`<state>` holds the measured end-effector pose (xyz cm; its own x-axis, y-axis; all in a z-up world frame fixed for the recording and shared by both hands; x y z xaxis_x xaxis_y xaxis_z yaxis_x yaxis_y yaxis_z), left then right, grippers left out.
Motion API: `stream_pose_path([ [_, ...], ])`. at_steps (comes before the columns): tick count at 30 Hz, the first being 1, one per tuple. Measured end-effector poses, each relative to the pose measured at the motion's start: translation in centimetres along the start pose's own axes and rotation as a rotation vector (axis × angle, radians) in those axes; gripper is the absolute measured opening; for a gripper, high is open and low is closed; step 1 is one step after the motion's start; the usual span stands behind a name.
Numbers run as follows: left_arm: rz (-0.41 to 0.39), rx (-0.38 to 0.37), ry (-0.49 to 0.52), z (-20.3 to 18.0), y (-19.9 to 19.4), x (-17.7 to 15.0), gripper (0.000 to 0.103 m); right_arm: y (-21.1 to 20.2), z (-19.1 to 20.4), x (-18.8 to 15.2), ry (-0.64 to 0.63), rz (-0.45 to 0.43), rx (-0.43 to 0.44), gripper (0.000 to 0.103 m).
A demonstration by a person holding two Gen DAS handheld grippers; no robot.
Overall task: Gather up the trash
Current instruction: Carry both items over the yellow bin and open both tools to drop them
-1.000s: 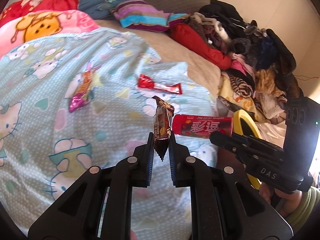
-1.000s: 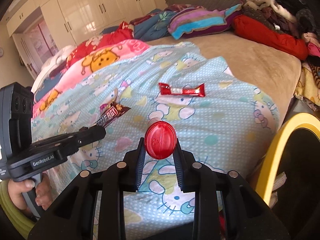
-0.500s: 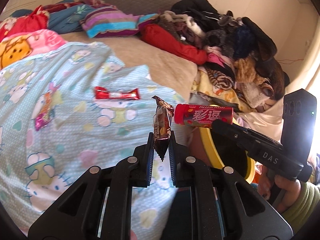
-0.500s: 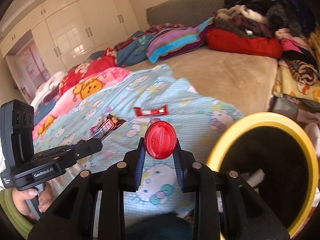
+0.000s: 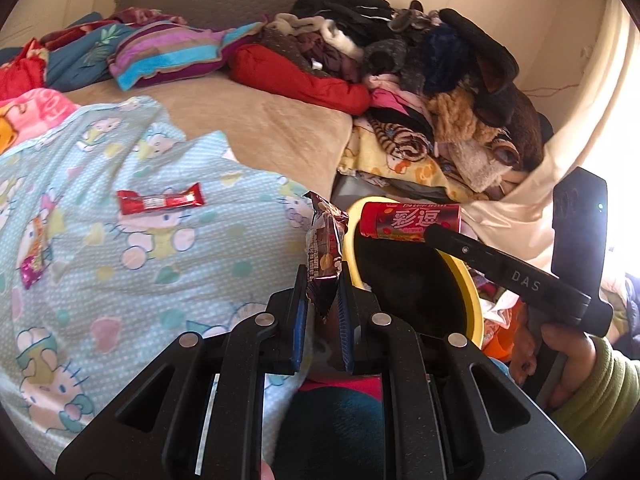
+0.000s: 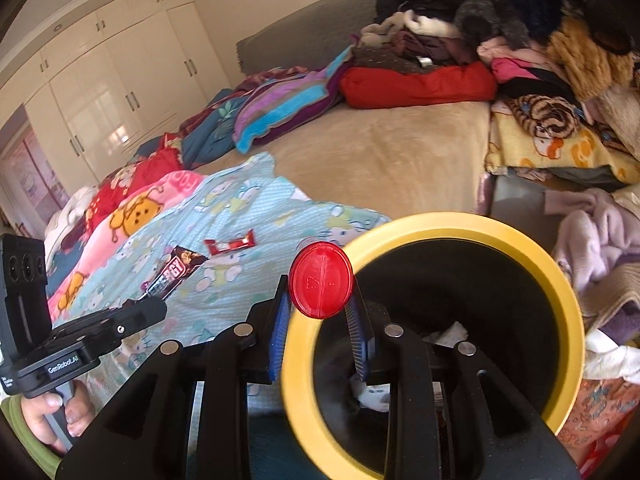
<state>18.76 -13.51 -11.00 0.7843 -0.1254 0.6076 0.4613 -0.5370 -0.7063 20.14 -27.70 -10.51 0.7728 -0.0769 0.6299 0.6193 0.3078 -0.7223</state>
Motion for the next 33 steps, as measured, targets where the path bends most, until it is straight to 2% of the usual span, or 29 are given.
stream_pose_path([
  [20, 0.066, -0.058, 0.141, -7.6, 3.4, -0.3, 0.009, -3.7, -7.4, 0.0, 0.118, -0.054, -0.068, 0.026],
  [33, 0.126, -0.061, 0.217, -11.0, 5.8, -1.6, 0.009, -4.8, -11.7, -0.3, 0.191, -0.051, -0.103, 0.026],
])
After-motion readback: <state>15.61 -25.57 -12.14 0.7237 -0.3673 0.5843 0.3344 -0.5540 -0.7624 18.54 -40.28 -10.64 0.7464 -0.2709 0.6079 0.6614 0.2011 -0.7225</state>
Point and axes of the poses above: each gripper's, at about its wrist camera, not at the fingertips, and y roughly the way its jaws point, z to its left, x to its top, the point moved 10 cm from there along y, roughly the way its jaws point, and after that the axes turned 8 degrees about z, right-handed, at the moved point
